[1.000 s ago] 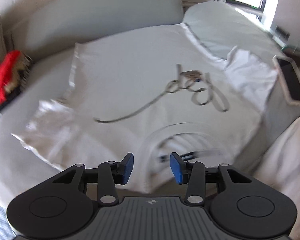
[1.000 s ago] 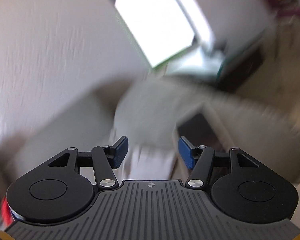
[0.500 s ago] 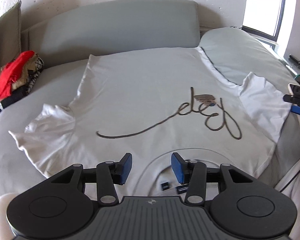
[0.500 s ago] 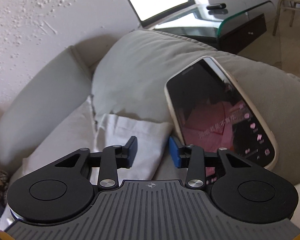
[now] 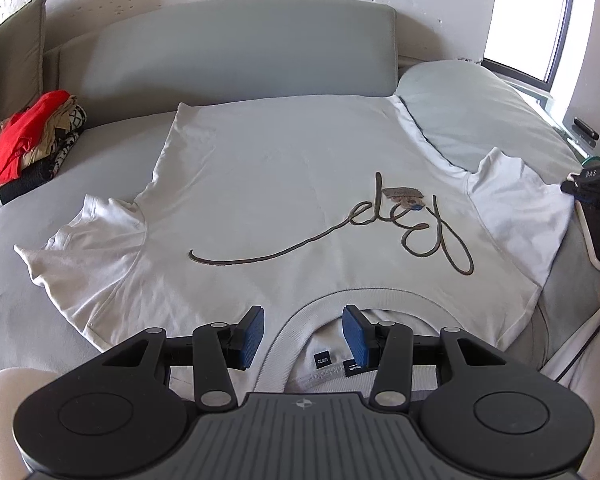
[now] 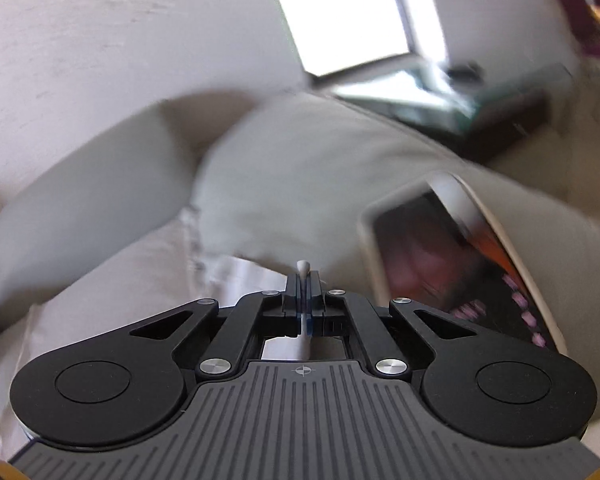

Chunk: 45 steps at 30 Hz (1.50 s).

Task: Fold clothes
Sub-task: 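Reach the right tool to the sleeve by the cushion and close on it, then fold the gripped sleeve and shirt side over onto the shirt body with the right tool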

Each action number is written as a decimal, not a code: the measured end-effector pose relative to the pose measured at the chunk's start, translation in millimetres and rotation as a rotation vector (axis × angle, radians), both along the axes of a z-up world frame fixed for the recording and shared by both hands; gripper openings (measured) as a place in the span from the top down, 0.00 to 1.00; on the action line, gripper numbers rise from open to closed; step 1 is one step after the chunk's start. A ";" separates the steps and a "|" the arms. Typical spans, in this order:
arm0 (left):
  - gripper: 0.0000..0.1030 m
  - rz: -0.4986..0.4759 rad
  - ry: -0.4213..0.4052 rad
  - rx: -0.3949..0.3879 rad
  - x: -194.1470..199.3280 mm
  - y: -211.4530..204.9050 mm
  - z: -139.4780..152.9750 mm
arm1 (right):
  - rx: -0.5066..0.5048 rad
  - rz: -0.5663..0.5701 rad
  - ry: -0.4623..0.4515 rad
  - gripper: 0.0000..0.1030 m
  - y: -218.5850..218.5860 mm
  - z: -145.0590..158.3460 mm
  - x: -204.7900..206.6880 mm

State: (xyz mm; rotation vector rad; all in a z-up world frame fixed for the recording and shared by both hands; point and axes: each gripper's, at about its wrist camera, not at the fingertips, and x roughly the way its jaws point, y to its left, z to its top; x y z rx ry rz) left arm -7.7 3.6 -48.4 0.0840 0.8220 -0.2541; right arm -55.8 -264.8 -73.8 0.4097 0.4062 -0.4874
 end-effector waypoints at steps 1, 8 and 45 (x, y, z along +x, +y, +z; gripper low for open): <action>0.57 -0.003 -0.001 -0.005 -1.0 0.2 0.6 | -0.042 0.039 -0.014 0.99 9.0 5.5 0.9; 0.57 0.011 -0.013 -0.034 -7.4 7.9 3.4 | -0.390 0.430 0.025 0.99 108.2 15.9 13.8; 0.56 0.024 0.047 -0.056 -1.0 14.0 -11.9 | 0.439 0.100 0.119 0.97 5.6 -38.1 83.6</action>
